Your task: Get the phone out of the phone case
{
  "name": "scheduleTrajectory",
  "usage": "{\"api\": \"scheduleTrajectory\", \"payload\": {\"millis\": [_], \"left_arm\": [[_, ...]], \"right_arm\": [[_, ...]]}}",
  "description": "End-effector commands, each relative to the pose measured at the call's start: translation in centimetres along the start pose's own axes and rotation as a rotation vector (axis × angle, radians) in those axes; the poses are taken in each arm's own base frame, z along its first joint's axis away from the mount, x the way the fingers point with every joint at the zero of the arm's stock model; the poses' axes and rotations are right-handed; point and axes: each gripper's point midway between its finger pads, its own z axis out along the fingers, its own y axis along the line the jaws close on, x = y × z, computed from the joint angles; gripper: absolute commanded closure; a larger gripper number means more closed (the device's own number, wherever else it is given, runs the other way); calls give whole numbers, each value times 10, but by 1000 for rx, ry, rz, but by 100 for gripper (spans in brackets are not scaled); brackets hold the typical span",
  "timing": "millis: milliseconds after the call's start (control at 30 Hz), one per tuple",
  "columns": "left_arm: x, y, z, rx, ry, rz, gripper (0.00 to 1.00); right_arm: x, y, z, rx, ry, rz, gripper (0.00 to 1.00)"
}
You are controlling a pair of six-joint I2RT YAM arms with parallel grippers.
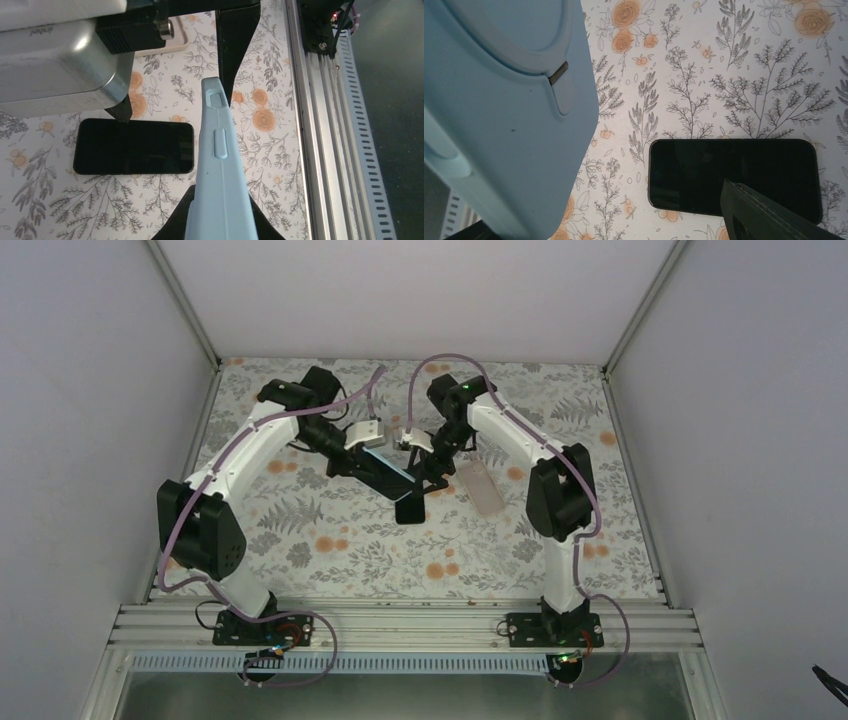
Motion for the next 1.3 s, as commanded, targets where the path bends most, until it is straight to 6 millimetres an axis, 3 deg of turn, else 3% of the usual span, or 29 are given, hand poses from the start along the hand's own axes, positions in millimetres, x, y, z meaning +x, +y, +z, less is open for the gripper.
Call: {"api": "scheduleTrajectory", "payload": {"millis": [0,233,567,800,933,1067,1167,1267], "left_arm": [[-13,-33,-9,68,-57,19,98],[-7,-36,-6,73,-46,21,98],[-7,-34,-6,65,-38,30,98],[-13,-33,-6,80,-58,24,98],[-12,-29,-5,75,-50,17,98],[-13,-28,-5,74,-50,20,98],[-13,-27,-4,79,-52,19,98],[-13,-28,-4,82,-54,19,98]], "right_arm": [[8,-34,-11,82,11,-19,14],[15,-62,-18,132,32,-16,14],[32,-78,-24,159,53,-5,14],[22,-103,-39,205,-2,27,16],[23,-82,-40,178,-8,-8,15],[26,-34,-26,100,4,-18,15],[18,-4,-15,46,-3,-37,15],[1,9,-22,36,-62,-50,15]]}}
